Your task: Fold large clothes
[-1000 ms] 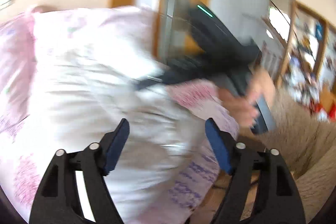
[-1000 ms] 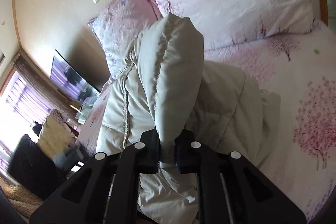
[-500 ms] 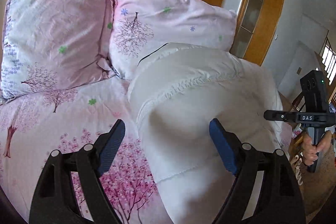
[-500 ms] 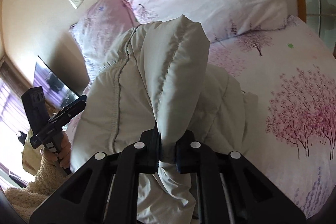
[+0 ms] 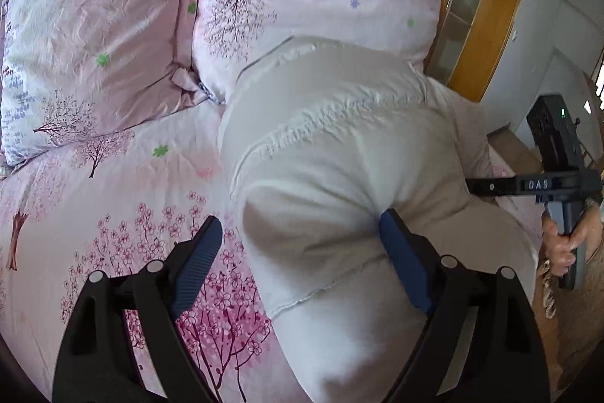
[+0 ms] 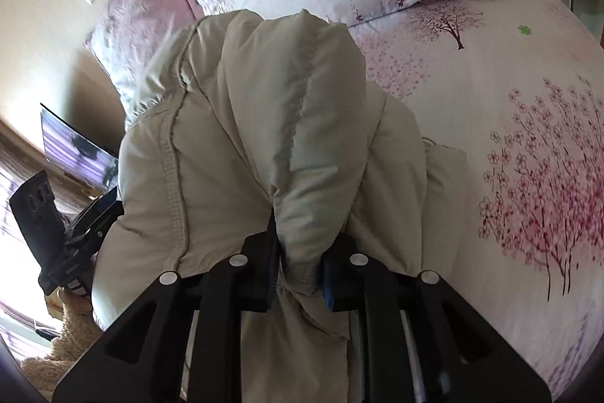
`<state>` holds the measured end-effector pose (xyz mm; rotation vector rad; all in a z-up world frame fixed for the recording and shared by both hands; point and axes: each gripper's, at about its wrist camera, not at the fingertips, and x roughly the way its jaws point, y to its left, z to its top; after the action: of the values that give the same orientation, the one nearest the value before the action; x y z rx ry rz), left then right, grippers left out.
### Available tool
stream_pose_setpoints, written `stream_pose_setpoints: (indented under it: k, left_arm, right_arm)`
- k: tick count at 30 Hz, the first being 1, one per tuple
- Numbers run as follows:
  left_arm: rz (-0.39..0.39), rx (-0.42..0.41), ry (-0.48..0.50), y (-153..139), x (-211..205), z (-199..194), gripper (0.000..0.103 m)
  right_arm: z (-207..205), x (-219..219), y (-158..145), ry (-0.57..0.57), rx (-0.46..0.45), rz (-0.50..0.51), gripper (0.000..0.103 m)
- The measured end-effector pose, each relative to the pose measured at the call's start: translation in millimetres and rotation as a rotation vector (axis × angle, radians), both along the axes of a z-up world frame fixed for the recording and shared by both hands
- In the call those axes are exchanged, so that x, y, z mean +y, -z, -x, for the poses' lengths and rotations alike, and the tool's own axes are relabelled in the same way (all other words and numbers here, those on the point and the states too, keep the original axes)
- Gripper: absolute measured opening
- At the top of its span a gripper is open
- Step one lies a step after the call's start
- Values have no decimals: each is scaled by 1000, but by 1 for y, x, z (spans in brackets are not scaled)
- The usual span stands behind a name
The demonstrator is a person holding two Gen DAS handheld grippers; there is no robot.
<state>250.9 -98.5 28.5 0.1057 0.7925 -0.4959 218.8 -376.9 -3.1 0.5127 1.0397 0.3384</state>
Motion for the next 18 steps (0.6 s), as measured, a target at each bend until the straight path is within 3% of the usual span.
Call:
stream_pose_setpoints:
  k: [4,8,13,18]
  left_arm:
    - [-52,5,-2,8,-8,1,86]
    - [-78,16,30,13,-12,0,86]
    - [-95,12,56,15,-15,0,86]
    - [-135,-18,65,15,-21,3,86]
  right_arm:
    - [-1,-5,6,4,3,-33,19]
    - [19,-11,-14,63,-25,31,26]
    - [49,-11,-61,185,-185,180,26]
    - [54,29,-83,93,-285,254,24]
